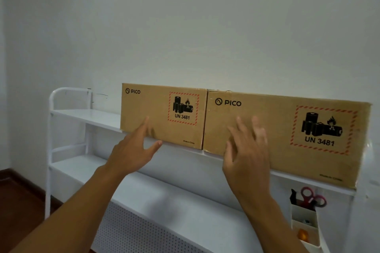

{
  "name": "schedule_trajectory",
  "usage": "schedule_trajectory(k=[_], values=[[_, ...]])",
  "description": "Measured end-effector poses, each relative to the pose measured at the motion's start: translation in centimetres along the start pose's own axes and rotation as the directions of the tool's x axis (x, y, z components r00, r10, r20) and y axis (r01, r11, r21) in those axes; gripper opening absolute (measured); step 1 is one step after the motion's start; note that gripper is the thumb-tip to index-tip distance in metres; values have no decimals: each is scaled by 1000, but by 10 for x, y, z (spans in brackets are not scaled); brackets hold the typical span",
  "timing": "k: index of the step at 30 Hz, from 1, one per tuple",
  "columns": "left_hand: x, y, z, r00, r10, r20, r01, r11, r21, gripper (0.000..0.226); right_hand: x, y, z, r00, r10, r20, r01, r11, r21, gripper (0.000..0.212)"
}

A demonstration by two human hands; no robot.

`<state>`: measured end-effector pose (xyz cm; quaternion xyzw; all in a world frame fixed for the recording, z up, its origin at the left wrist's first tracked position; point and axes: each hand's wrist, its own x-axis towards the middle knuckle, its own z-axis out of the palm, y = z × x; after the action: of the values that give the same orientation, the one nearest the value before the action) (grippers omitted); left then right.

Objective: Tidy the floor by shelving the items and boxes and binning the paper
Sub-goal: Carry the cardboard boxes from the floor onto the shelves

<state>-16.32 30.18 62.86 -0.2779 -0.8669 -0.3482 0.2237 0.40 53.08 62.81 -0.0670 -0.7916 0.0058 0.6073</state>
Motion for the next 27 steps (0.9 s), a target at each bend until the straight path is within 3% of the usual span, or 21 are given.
schedule_trajectory(k=[3,6,11,16,21,24,27], values=[[-26,-18,-20,996,-20,-91,24,999,47,71,-8,-34,11,999,7,34,-14,973,230,31],[-55,-45,-47,987,-76,-139,90,991,97,51,-16,-79,30,985,16,174,-83,919,386,21],[-124,-99,-97,961,-205,-187,241,951,196,26,-48,-168,69,923,-111,368,-115,834,540,19],[-211,-158,-149,889,-371,-269,437,864,250,13,-97,-268,98,813,-272,515,-153,754,639,15],[-316,-207,-195,768,-542,-341,635,714,296,20,-162,-368,100,669,-489,560,-156,644,749,12],[-389,-227,-221,659,-631,-410,748,605,271,32,-207,-426,92,566,-624,539,-167,553,816,11],[-461,-236,-243,552,-685,-475,831,501,242,25,-252,-480,77,455,-726,516,-194,485,853,11]])
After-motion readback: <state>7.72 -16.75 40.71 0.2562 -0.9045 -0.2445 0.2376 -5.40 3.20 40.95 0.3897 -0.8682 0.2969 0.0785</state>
